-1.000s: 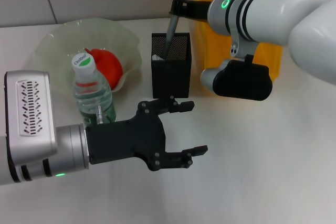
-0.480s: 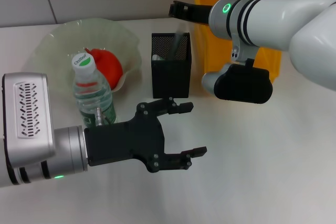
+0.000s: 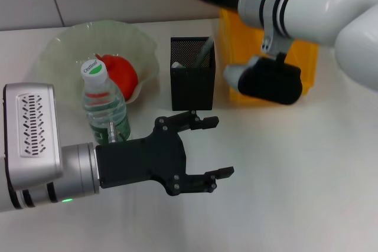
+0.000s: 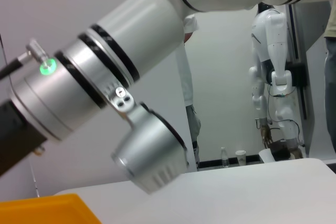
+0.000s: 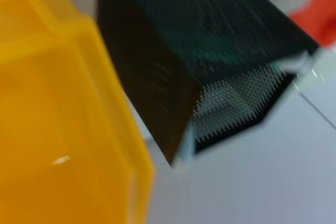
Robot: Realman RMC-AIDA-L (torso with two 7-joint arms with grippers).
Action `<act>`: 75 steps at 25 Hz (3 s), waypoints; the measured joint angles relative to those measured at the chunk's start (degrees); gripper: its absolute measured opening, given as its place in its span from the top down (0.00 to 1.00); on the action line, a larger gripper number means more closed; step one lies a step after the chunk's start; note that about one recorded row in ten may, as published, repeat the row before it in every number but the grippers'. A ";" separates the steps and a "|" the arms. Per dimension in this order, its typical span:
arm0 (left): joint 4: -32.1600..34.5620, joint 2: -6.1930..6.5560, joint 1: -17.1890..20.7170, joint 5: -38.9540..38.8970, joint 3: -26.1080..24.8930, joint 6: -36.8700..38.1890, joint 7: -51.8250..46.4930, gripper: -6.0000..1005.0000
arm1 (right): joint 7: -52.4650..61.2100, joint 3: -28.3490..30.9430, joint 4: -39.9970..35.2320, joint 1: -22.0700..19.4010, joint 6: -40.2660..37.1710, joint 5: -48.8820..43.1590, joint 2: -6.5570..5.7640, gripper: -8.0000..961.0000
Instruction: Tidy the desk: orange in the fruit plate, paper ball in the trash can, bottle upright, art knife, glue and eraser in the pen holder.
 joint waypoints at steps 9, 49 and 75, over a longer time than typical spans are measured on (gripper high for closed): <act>0.18 0.00 0.03 -0.10 0.13 0.17 -0.02 0.19 | 18.01 6.34 -7.17 -0.03 -1.25 0.49 -0.21 0.63; 2.21 1.07 -3.19 -0.19 -3.11 1.85 -8.35 0.19 | 38.11 43.44 -19.06 -24.09 -40.22 77.49 -0.68 0.56; 5.38 2.38 -3.29 7.26 -8.72 2.35 -14.37 0.19 | 40.31 48.64 -6.47 -29.60 -58.18 79.85 -0.56 0.18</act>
